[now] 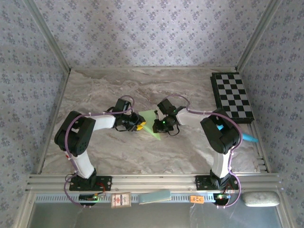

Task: Fold a paper plane with a square sheet of paper (pick it up from the middle)
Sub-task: Fourth fold the wing at the center of the table.

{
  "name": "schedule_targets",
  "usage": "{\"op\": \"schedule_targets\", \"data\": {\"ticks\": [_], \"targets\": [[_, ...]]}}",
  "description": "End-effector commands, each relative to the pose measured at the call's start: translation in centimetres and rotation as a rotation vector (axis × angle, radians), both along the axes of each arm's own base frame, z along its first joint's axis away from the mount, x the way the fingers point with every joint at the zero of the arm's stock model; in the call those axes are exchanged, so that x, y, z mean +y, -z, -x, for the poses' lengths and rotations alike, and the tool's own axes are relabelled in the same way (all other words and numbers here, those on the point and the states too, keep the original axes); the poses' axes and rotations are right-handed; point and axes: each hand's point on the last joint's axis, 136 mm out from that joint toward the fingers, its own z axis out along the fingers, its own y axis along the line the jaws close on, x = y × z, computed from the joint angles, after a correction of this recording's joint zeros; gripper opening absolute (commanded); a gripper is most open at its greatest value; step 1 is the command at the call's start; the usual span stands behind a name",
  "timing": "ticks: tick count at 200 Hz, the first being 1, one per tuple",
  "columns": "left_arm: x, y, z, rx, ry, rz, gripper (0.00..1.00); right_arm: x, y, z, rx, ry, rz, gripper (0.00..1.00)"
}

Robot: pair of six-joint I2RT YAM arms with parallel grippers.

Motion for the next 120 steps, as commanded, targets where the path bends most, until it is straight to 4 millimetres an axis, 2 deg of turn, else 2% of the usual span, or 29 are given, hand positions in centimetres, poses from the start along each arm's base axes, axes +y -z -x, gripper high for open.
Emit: {"op": "schedule_targets", "data": {"ticks": [1, 120], "targets": [[-0.79, -0.65, -0.42, -0.053, 0.056, 0.031, 0.27, -1.06, 1.4, 0.27, 0.042, 0.028, 0.041, 0.18], [-1.17, -0.79, -0.54, -0.24, 0.273, -0.001, 0.26, -1.16, 1.22, 0.33, 0.041, 0.001, 0.022, 0.18]]}}
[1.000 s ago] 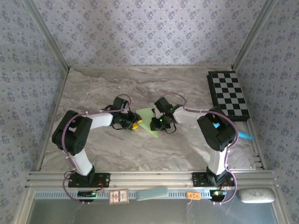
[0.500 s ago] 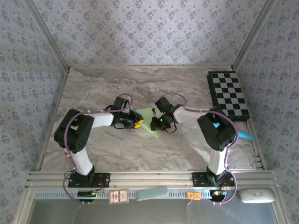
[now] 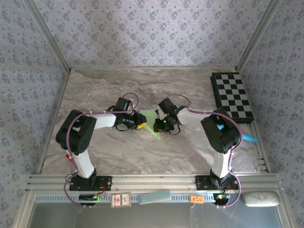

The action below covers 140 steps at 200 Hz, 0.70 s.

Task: Fold a paper plane with a square sheet of paper (pick it up from the middle)
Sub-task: Fourth fold the wing at the center of the table.

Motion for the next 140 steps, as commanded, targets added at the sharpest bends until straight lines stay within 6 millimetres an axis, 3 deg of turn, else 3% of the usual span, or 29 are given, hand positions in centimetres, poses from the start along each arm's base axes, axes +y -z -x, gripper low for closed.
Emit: {"op": "schedule_targets", "data": {"ticks": [1, 69, 102, 140], "targets": [[-0.3, -0.2, -0.2, -0.042, 0.063, 0.005, 0.26, -0.9, 1.3, 0.7, 0.034, -0.005, 0.038, 0.18], [-0.1, -0.2, -0.7, -0.056, 0.047, 0.005, 0.12, -0.5, -0.1, 0.0, -0.017, -0.024, 0.0, 0.21], [0.1, -1.0, -1.1, -0.077, 0.013, 0.007, 0.07, -0.3, -3.6, -2.2, -0.153, -0.019, -0.045, 0.25], [1.1, -2.1, -1.8, -0.099, -0.075, -0.017, 0.07, -0.9, -7.8, -4.8, -0.388, -0.012, -0.053, 0.47]]}}
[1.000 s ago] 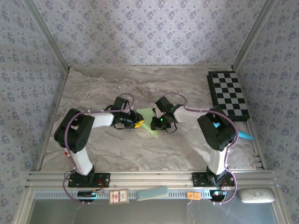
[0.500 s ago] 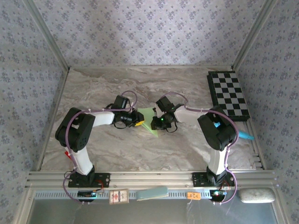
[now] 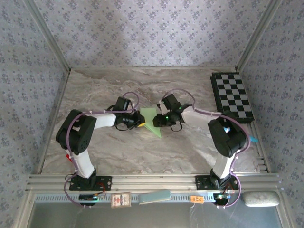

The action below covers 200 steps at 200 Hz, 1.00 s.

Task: Fold a paper plane with a square sheet of paper (pick it up from the middle)
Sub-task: Fourth fold the wing at the center of the table.

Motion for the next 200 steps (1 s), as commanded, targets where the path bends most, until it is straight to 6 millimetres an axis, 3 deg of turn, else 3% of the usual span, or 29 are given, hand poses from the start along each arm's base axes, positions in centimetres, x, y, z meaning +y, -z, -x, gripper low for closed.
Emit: {"op": "schedule_targets", "data": {"ticks": [1, 41, 71, 152, 200], "targets": [[0.8, -1.9, -1.1, -0.054, -0.075, -0.001, 0.07, -0.5, -3.5, -2.1, -0.201, 0.005, -0.008, 0.47], [2.7, -2.5, -1.4, -0.033, -0.233, -0.04, 0.07, -1.0, -6.4, -3.5, -0.4, 0.001, -0.025, 0.6], [4.1, -2.3, -1.3, 0.029, -0.34, -0.089, 0.08, 1.3, -6.5, -2.1, -0.499, -0.164, -0.048, 0.61], [3.8, -3.1, -0.7, 0.121, -0.418, -0.086, 0.08, 6.4, -1.9, 0.3, -0.655, -0.426, 0.028, 0.61], [3.8, -3.5, -0.5, 0.142, -0.433, -0.087, 0.09, 7.4, 0.8, 1.2, -0.68, -0.526, 0.048, 0.56]]}}
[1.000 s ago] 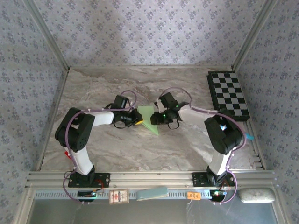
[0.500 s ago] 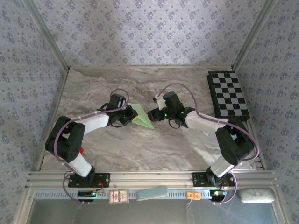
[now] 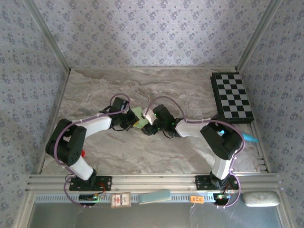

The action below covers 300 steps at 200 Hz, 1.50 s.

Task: Fold a paper plane with a square sheet of paper (pick it up from the middle)
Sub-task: Fourth fold the wing at the center of the table.

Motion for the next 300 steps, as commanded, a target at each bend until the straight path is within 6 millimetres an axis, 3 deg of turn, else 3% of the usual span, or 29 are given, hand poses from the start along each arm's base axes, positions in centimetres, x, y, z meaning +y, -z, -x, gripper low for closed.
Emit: {"op": "schedule_targets", "data": {"ticks": [1, 54, 109, 175, 203, 244, 300], "targets": [[-0.4, -2.3, -0.6, -0.024, -0.022, 0.02, 0.09, 0.8, 0.4, 0.0, -0.066, -0.064, 0.008, 0.55], [-0.6, -2.6, -0.6, -0.011, -0.029, 0.037, 0.09, -0.2, 2.3, -0.6, -0.102, -0.043, 0.067, 0.47], [-0.6, -2.6, -0.2, 0.009, -0.015, 0.034, 0.09, -0.5, 2.7, -1.0, -0.12, -0.039, 0.083, 0.41], [-0.3, -2.8, -0.2, 0.006, -0.01, 0.028, 0.1, -0.2, 3.0, -0.6, -0.077, -0.068, 0.091, 0.2], [0.6, -3.8, -0.7, -0.021, -0.012, 0.012, 0.2, -0.1, 2.8, -0.4, -0.056, -0.079, 0.081, 0.14], [3.9, -6.4, -1.4, -0.106, -0.058, -0.032, 0.39, 0.0, 2.7, -0.1, 0.002, -0.077, 0.04, 0.1], [4.7, -5.8, 0.5, -0.168, -0.097, 0.039, 0.41, 0.4, 2.1, 0.1, 0.125, -0.036, -0.004, 0.07]]}}
